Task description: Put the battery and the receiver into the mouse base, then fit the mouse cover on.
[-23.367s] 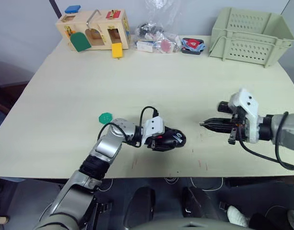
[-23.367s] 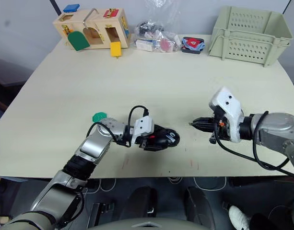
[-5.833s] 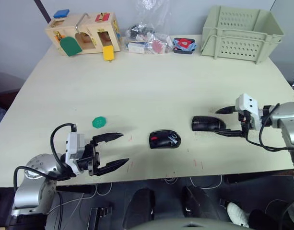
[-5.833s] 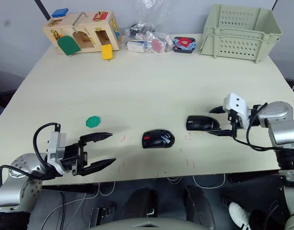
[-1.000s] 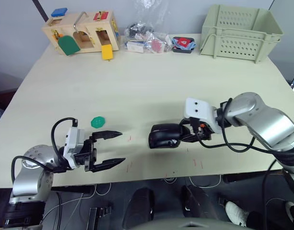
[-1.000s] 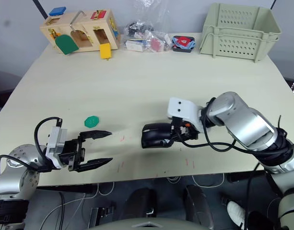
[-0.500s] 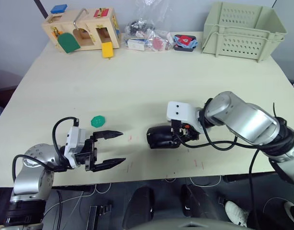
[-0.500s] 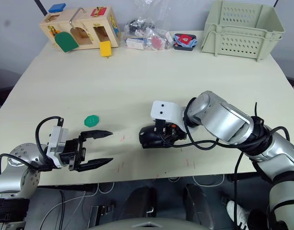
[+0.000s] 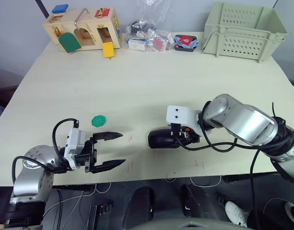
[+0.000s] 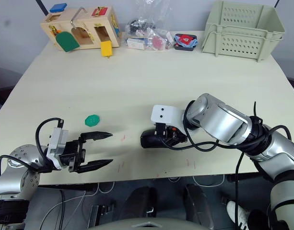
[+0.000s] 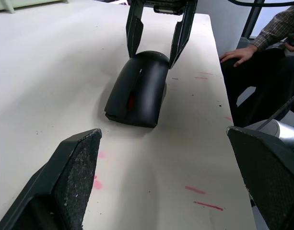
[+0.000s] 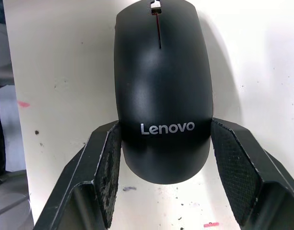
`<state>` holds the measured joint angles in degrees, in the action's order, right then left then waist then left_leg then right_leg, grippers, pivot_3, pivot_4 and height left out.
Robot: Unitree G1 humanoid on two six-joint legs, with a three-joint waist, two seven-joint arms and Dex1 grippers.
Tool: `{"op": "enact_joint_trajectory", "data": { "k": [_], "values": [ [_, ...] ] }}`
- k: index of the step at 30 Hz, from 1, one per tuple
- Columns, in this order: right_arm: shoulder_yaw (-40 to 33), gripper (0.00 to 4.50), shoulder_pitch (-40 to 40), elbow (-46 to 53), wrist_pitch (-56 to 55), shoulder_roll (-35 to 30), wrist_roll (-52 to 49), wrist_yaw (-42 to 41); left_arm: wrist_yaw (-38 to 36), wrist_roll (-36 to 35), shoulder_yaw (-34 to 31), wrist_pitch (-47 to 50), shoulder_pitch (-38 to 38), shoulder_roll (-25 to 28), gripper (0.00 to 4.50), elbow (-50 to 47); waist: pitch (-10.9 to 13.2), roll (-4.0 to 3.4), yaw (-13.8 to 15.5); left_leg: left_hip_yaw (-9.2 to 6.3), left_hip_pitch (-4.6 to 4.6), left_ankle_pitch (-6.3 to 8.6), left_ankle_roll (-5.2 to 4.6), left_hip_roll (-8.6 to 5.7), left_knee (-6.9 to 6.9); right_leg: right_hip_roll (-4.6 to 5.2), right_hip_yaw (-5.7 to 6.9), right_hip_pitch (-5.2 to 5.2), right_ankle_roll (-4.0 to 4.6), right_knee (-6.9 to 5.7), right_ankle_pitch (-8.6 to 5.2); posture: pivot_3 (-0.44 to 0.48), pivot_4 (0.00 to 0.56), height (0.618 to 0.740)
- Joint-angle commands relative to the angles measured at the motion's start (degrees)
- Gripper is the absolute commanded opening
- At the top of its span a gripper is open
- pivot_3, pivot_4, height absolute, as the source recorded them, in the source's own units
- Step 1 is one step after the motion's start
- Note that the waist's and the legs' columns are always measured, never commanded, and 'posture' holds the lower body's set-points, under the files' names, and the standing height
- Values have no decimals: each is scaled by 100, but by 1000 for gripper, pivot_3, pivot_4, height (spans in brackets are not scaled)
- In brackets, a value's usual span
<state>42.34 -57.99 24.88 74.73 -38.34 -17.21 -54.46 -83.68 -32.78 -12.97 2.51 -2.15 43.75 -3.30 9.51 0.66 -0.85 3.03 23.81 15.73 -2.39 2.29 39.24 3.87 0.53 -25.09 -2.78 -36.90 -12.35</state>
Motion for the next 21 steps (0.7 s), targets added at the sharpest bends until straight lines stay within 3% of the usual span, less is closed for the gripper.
{"op": "enact_joint_trajectory", "data": {
  "k": [1, 21],
  "values": [
    [-19, 2309, -17, 104, -27, -117, 14, 70, -58, -54, -69, -65, -18, 66, 4500, -53, 0, 0, 1, -1, 0, 0, 0, 0, 0, 0, 0, 0, 0, -1, 0, 0, 150, 740],
    [53, 2309, 279, -163, -605, -113, 133, 70, -74, -44, -36, -41, 23, 68, 4500, -26, 0, 1, 1, -2, 0, 0, 0, -1, 0, -1, 1, 0, 0, -1, 0, 0, 150, 740]
  ]
}}
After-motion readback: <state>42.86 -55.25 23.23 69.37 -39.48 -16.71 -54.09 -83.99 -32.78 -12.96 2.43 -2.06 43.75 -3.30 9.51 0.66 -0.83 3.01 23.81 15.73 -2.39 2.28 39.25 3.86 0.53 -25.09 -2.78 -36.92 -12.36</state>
